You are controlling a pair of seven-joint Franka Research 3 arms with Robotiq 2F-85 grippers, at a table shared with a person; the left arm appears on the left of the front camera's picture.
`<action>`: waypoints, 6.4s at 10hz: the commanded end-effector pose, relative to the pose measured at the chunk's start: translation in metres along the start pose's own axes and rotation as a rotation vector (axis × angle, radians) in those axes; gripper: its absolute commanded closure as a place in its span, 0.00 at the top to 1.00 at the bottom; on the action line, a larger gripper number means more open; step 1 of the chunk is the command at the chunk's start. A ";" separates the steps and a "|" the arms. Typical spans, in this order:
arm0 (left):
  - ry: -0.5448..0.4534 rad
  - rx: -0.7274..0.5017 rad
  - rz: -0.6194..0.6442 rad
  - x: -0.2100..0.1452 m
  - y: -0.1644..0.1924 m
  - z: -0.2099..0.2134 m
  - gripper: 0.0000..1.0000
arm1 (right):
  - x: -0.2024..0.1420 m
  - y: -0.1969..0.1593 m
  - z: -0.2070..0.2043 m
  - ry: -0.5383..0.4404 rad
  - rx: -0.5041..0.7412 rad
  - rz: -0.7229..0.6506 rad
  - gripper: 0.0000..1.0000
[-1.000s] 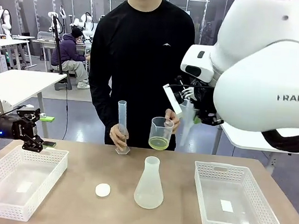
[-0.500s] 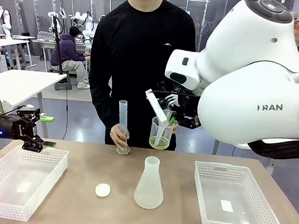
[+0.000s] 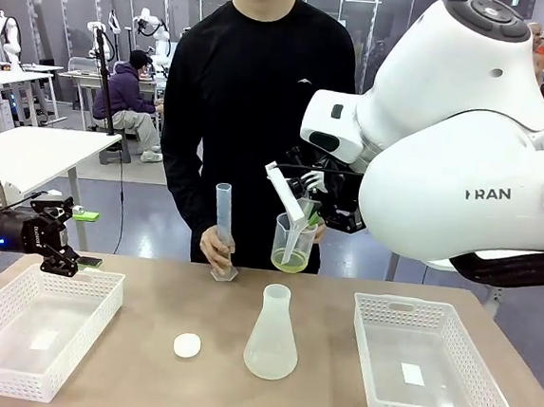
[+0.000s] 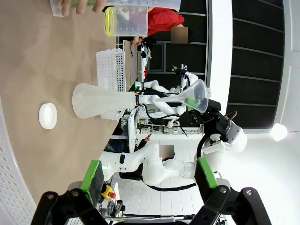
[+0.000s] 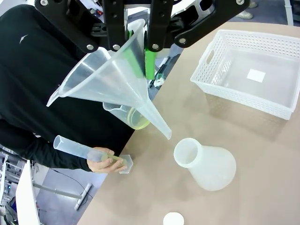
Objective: Prepare the solutions needed for the experiment.
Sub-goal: Pick up the Plastic Funnel and insert it into the Big flask, then once the solution is in the Big flask , pick up the Plastic Funnel and place it back into the right Organizing basket.
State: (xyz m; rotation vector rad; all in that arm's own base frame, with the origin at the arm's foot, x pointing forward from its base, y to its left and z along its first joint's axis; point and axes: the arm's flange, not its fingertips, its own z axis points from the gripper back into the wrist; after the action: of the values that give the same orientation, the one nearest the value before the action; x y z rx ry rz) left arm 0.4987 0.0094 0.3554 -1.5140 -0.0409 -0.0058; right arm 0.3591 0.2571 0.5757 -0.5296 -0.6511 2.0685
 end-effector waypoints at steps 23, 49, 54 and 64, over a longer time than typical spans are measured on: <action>0.010 -0.006 0.007 0.000 -0.002 0.000 1.00 | 0.031 0.052 -0.103 -0.014 0.022 0.167 0.06; 0.010 -0.006 0.007 0.000 -0.002 0.000 1.00 | 0.040 0.060 -0.117 -0.020 0.054 0.186 0.83; 0.010 -0.006 0.007 0.000 -0.002 0.000 1.00 | 0.038 0.049 -0.071 0.016 0.003 0.153 0.84; 0.010 -0.006 0.007 0.000 -0.002 0.000 1.00 | -0.130 0.043 -0.017 -0.087 0.389 -0.762 0.84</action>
State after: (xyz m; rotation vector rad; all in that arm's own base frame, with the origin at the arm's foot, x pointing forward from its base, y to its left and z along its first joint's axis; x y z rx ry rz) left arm 0.4986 0.0098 0.3553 -1.5141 -0.0414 -0.0051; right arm 0.4040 0.1254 0.5503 0.0000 -0.3822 1.5403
